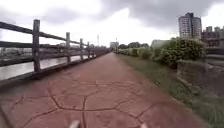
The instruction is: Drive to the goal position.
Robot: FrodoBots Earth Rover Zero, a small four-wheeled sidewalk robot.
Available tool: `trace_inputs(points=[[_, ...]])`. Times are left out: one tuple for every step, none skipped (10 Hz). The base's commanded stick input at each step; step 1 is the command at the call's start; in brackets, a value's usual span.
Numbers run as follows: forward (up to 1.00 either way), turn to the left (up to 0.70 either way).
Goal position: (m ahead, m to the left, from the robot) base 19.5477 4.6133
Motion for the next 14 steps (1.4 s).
trace_inputs(points=[[0.7,0.0],[0.7,0.0],[0.7,0.0],[0.7,0.0],[0.7,0.0],[0.7,0.0],[0.7,0.0],[0.7,0.0],[0.7,0.0],[0.7,0.0],[0.7,0.0],[0.7,0.0],[0.7,0.0],[0.7,0.0]])
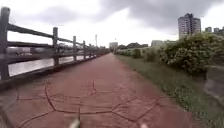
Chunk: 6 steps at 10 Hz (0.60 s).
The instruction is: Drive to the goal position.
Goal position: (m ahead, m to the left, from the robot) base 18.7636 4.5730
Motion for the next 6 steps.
trace_inputs(points=[[0.7,0.0],[0.7,0.0],[0.7,0.0],[0.7,0.0],[0.7,0.0],[0.7,0.0]])
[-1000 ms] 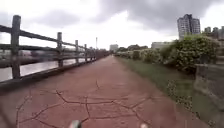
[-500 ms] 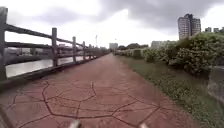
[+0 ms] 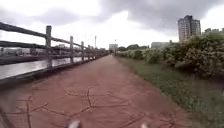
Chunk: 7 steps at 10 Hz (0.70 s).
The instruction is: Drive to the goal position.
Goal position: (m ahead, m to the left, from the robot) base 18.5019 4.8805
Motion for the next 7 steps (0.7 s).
trace_inputs(points=[[0.7,0.0],[0.7,0.0],[0.7,0.0],[0.7,0.0],[0.7,0.0],[0.7,0.0],[0.7,0.0]])
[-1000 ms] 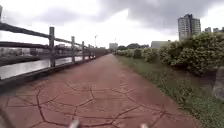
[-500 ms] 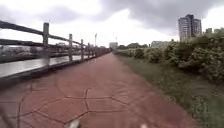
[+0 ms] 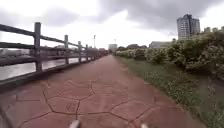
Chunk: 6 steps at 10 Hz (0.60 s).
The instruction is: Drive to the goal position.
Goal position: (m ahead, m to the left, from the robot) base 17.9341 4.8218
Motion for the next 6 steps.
trace_inputs(points=[[0.7,0.0],[0.7,0.0],[0.7,0.0],[0.7,0.0],[0.7,0.0],[0.7,0.0]])
